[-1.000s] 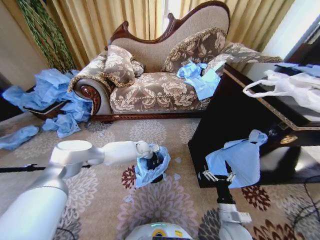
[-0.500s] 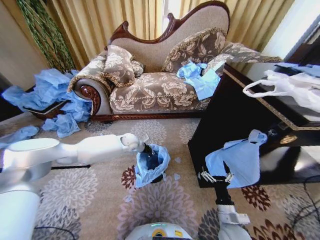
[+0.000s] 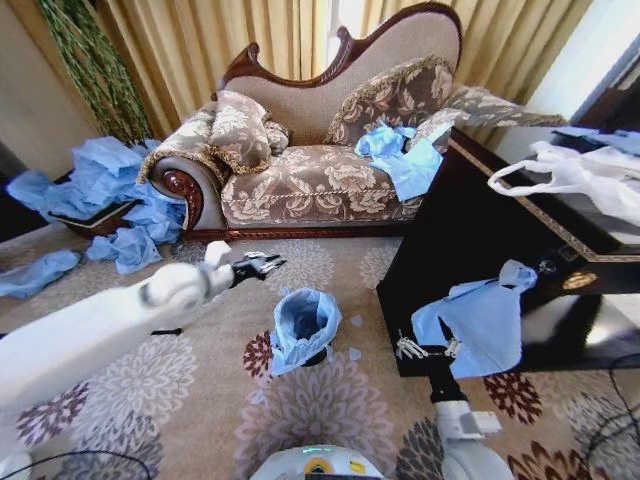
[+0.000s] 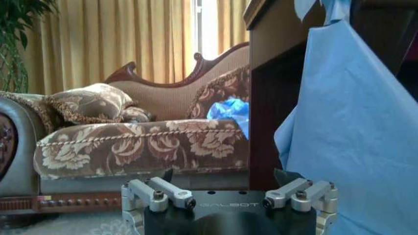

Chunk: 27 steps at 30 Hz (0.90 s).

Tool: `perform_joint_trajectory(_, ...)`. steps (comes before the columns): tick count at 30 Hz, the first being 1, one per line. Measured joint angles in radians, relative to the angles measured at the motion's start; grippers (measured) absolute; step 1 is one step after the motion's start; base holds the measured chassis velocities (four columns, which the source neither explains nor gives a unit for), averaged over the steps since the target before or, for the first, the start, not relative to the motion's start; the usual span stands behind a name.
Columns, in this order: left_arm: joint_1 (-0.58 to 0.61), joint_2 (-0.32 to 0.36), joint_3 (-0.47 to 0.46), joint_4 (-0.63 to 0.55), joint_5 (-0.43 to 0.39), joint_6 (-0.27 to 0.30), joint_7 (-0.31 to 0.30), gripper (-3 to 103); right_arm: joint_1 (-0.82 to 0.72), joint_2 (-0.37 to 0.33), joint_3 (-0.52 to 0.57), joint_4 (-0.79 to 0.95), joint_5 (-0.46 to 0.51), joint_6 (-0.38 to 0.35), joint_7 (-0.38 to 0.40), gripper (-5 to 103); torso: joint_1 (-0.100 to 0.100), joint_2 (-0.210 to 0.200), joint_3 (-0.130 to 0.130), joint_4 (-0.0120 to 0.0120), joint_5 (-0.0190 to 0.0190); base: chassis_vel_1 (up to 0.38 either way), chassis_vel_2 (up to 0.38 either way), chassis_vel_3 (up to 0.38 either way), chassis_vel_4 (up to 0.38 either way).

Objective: Place a garbage bag over the trash bin.

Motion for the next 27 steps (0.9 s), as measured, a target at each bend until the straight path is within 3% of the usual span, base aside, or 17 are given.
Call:
perform_joint_trajectory(1,0.170,-0.049,-0.165,-0.045,0.031,-0.005,-0.018,47,-0.007,-0.003,0.001,0.008,-0.001,-0.019,-0.009,100,0.000,0.000,0.000,0.0014,0.0020,0.000,0.000,0.000,0.000)
perform_joint_trajectory(2,0.290,-0.098,-0.285,-0.079,0.050,-0.007,-0.027,53,-0.012,-0.003,0.002,0.014,-0.006,-0.033,-0.015,100,0.000,0.000,0.000,0.0012,-0.0005,0.000,0.000,0.000,0.000)
perform_joint_trajectory(3,0.290,-0.098,-0.285,-0.079,0.050,-0.007,-0.027,53,-0.012,-0.003,0.002,0.014,-0.006,-0.033,-0.015,100,0.000,0.000,0.000,0.0012,-0.0005,0.000,0.000,0.000,0.000)
perform_joint_trajectory(4,0.386,-0.142,-0.380,-0.105,0.066,-0.013,-0.031,58,-0.016,-0.002,0.002,0.018,-0.011,-0.045,-0.018,100,0.000,0.000,0.000,0.0006,-0.0019,0.000,0.000,0.000,0.000)
perform_joint_trajectory(6,0.689,-0.321,-0.630,-0.169,0.148,-0.052,-0.029,69,-0.025,0.003,0.000,0.015,-0.045,-0.066,-0.017,100,0.000,0.000,0.000,0.0020,0.0004,0.000,0.000,0.000,0.000)
perform_joint_trajectory(8,0.836,-0.448,-0.717,-0.202,0.214,-0.081,-0.011,74,-0.036,0.015,0.000,0.020,-0.077,-0.076,-0.012,100,0.000,0.000,0.000,0.0024,-0.0014,0.000,0.000,0.000,0.000)
perform_joint_trajectory(9,0.836,-0.448,-0.717,-0.202,0.214,-0.081,-0.011,74,-0.036,0.015,0.000,0.020,-0.077,-0.076,-0.012,100,0.000,0.000,0.000,0.0024,-0.0014,0.000,0.000,0.000,0.000)
perform_joint_trajectory(11,0.979,-0.639,-0.782,-0.246,0.302,-0.130,0.019,85,-0.052,0.045,-0.012,0.045,-0.116,-0.089,-0.003,100,0.000,0.000,0.000,0.0025,0.0004,0.000,0.000,0.000,0.000)
perform_joint_trajectory(12,1.007,-0.706,-0.793,-0.259,0.326,-0.143,0.029,90,-0.058,0.061,-0.016,0.051,-0.138,-0.089,0.004,100,0.000,0.000,0.000,0.0022,-0.0001,0.000,0.000,0.000,0.000)
perform_joint_trajectory(13,1.007,-0.706,-0.793,-0.259,0.326,-0.143,0.029,90,-0.058,0.061,-0.016,0.051,-0.138,-0.089,0.004,100,0.000,0.000,0.000,0.0022,-0.0001,0.000,0.000,0.000,0.000)
perform_joint_trajectory(14,1.028,-0.769,-0.801,-0.274,0.345,-0.154,0.038,90,-0.063,0.072,-0.020,0.055,-0.155,-0.088,0.007,100,0.000,0.000,0.000,0.0020,-0.0005,0.000,0.000,0.000,0.000)
perform_joint_trajectory(15,1.070,-0.884,-0.807,-0.305,0.380,-0.176,0.058,98,-0.072,0.104,-0.028,0.063,-0.191,-0.085,0.013,100,0.000,0.000,0.000,0.0019,0.0003,0.000,0.000,0.000,0.000)
perform_joint_trajectory(16,1.089,-0.922,-0.804,-0.316,0.398,-0.190,0.066,98,-0.075,0.118,-0.031,0.068,-0.200,-0.085,0.014,100,0.000,0.000,0.000,0.0016,0.0003,0.000,0.000,0.000,0.000)
perform_joint_trajectory(18,1.127,-0.983,-0.788,-0.333,0.444,-0.223,0.088,100,-0.075,0.159,-0.037,0.073,-0.225,-0.082,0.017,100,0.000,0.000,0.000,0.0014,0.0002,0.000,0.000,0.000,0.000)
perform_joint_trajectory(20,1.143,-1.001,-0.778,-0.339,0.466,-0.233,0.096,100,-0.072,0.183,-0.038,0.072,-0.249,-0.077,0.019,100,0.000,0.000,0.000,0.0014,0.0001,0.000,0.000,0.000,0.000)
perform_joint_trajectory(22,1.189,-1.038,-0.737,-0.361,0.518,-0.251,0.115,100,-0.055,0.262,-0.033,0.055,-0.330,-0.051,0.022,100,0.000,0.000,0.000,0.0012,0.0003,0.000,0.000,0.000,0.000)
perform_joint_trajectory(27,1.227,-1.041,-0.713,-0.387,0.544,-0.257,0.128,100,-0.042,0.352,-0.032,0.049,-0.389,-0.024,0.039,100,0.000,0.000,0.000,0.0013,-0.0001,0.000,0.000,0.000,0.000)
